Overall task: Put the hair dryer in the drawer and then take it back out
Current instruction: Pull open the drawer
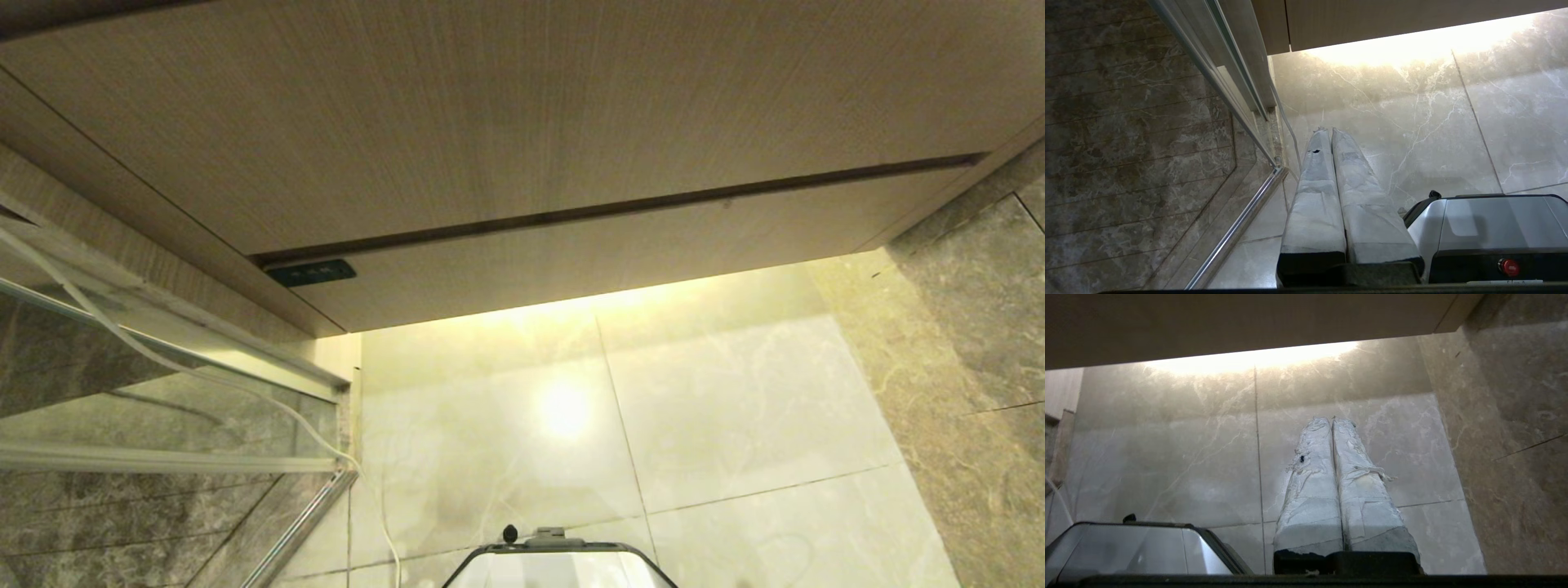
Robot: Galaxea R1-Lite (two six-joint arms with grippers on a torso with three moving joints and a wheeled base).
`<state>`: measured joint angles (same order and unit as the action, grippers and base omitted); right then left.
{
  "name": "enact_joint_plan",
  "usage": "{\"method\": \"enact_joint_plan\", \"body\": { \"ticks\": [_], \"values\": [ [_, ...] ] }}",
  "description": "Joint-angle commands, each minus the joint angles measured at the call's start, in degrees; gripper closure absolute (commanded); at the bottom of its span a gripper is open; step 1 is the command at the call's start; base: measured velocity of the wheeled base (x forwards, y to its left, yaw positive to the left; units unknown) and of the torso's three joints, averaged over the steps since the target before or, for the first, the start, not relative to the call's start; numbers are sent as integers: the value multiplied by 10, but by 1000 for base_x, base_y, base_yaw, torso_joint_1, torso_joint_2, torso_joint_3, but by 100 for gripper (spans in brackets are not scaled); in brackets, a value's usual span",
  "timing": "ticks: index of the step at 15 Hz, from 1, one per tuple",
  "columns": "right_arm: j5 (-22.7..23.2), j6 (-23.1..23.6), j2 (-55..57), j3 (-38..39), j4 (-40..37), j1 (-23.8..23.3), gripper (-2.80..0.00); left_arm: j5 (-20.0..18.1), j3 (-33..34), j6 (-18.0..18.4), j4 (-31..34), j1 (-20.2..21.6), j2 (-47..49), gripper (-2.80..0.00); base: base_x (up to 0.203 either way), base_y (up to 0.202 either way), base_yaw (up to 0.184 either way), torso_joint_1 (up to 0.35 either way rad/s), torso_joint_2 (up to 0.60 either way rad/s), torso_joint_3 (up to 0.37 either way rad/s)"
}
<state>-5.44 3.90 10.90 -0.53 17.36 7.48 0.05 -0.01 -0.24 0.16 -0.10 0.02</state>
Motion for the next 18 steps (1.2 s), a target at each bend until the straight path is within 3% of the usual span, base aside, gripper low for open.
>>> {"method": "enact_joint_plan", "body": {
  "ticks": [1, 3, 4, 18],
  "values": [
    [14, 9, -108, 15, -74, 8, 0, 0, 1, 0, 0, 0, 0, 0, 0, 0, 0, 0, 0, 0],
    [69, 18, -132, 25, -104, 8, 0, 0, 1, 0, 0, 0, 0, 0, 0, 0, 0, 0, 0, 0],
    [72, 17, -132, 28, -105, 9, 0, 0, 1, 0, 0, 0, 0, 0, 0, 0, 0, 0, 0, 0],
    [71, 2, -132, 28, -109, 9, 0, 0, 1, 0, 0, 0, 0, 0, 0, 0, 0, 0, 0, 0]
  ]
}}
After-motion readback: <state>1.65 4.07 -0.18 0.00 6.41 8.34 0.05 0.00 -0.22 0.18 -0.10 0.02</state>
